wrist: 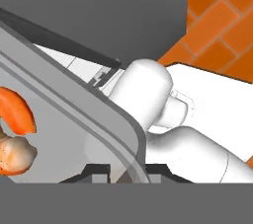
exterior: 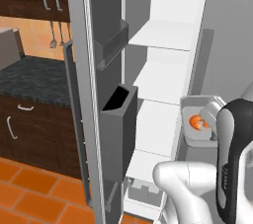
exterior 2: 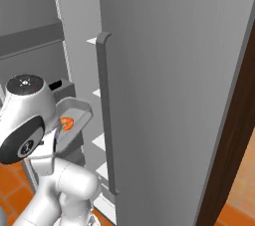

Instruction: Take the meat container that has the shrimp and place it on the second highest rack of the freezer. Then take the vegetable container that has the cucumber and mushroom and place it on the highest rack of the freezer.

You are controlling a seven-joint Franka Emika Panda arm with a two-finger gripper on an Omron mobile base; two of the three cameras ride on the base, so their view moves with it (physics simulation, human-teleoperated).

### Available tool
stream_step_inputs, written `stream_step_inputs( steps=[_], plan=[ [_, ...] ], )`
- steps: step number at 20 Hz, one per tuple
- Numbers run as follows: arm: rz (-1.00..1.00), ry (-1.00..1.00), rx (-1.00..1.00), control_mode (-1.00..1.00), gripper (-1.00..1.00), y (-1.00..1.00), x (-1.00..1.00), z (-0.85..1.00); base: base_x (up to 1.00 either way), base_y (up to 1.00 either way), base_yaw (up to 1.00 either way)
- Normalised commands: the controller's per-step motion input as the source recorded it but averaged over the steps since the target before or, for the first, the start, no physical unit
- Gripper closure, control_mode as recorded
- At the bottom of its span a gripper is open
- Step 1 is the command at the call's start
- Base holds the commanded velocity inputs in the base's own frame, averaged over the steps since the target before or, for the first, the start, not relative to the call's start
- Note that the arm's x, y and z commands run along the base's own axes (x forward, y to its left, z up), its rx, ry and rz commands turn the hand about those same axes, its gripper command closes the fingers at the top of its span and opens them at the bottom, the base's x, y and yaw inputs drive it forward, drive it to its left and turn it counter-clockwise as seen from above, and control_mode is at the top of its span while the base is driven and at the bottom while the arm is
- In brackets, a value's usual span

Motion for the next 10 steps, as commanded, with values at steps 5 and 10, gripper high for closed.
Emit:
stream_step_inputs(
  steps=[5, 10],
  plan=[
    [-0.13, -0.20, 0.15, -1.00, 1.00, 0.32, 0.13, 0.08, 0.00, 0.00, 0.00],
    [0.00, -0.01, 0.22, -1.00, 1.00, 0.24, 0.33, 0.00, 0.00, 0.00, 0.00]
  ],
)
